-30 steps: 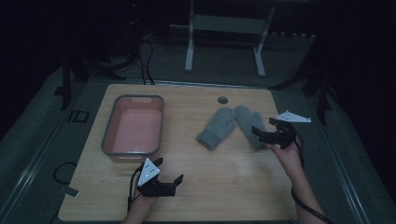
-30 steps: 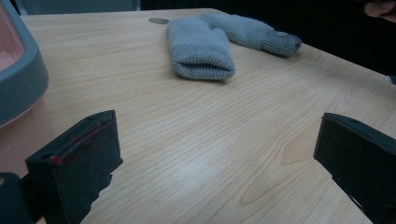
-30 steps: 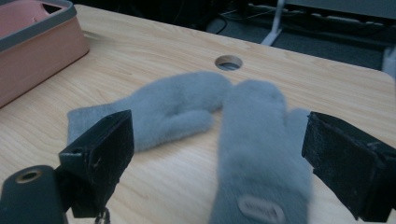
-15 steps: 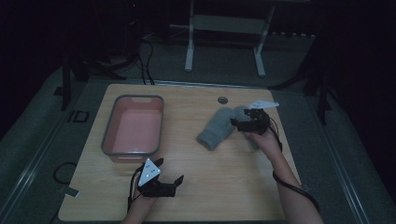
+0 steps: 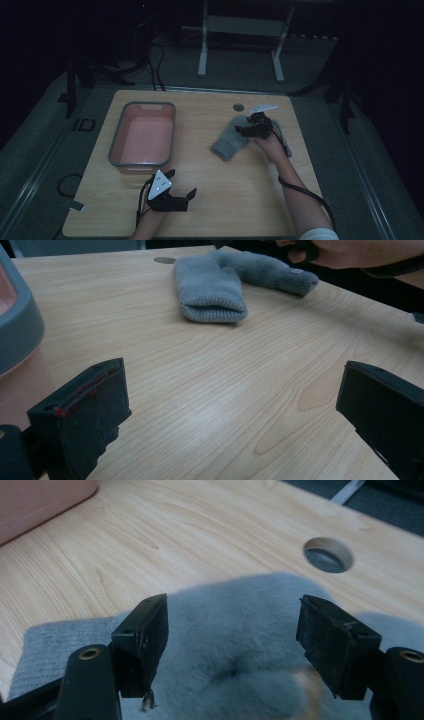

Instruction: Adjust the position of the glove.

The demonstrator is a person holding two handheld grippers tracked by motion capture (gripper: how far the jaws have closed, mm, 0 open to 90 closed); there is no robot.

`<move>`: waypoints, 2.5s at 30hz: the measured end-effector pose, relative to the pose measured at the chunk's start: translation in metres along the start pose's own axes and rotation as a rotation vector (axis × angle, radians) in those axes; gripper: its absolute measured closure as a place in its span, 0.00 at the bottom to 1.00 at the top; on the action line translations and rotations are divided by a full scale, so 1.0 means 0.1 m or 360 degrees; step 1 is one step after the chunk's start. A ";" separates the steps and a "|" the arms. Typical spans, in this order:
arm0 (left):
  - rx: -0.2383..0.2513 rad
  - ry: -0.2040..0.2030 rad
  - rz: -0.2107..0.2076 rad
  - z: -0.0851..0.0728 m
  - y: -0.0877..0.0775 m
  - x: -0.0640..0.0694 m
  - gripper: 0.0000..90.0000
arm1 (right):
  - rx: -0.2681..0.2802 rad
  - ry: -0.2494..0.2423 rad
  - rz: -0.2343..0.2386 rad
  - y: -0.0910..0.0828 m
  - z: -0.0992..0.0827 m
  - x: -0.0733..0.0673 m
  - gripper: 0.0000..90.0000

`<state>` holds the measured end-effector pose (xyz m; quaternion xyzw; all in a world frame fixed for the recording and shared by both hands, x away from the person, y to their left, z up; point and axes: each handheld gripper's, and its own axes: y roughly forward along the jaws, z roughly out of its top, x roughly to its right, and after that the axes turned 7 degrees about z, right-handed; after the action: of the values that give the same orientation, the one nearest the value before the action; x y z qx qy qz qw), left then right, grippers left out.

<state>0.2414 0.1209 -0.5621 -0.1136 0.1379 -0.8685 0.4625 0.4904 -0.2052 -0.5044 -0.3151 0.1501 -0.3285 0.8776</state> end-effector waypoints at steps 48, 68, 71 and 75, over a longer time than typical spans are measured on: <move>-0.0008 -0.0012 0.0001 -0.01 0.00 0.01 0.01 | -0.0106 -0.0517 0.0795 -0.26 0.11 -0.89 0.91; -0.0011 -0.0018 -0.0003 -0.01 0.00 0.00 0.01 | -0.0305 -0.0454 0.0722 0.17 -0.30 -0.69 0.52; -0.0013 -0.0023 -0.0004 -0.01 0.00 0.00 0.01 | -0.0301 -0.0498 0.0673 0.10 -0.28 -0.71 0.50; -0.0012 -0.0017 -0.0003 -0.01 0.00 0.00 0.01 | -0.0244 -0.0488 0.0600 -0.04 -0.22 -0.70 0.43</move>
<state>0.2412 0.1208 -0.5632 -0.1202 0.1384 -0.8678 0.4619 0.4262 -0.1701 -0.5143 -0.3934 0.0959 -0.0950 0.9094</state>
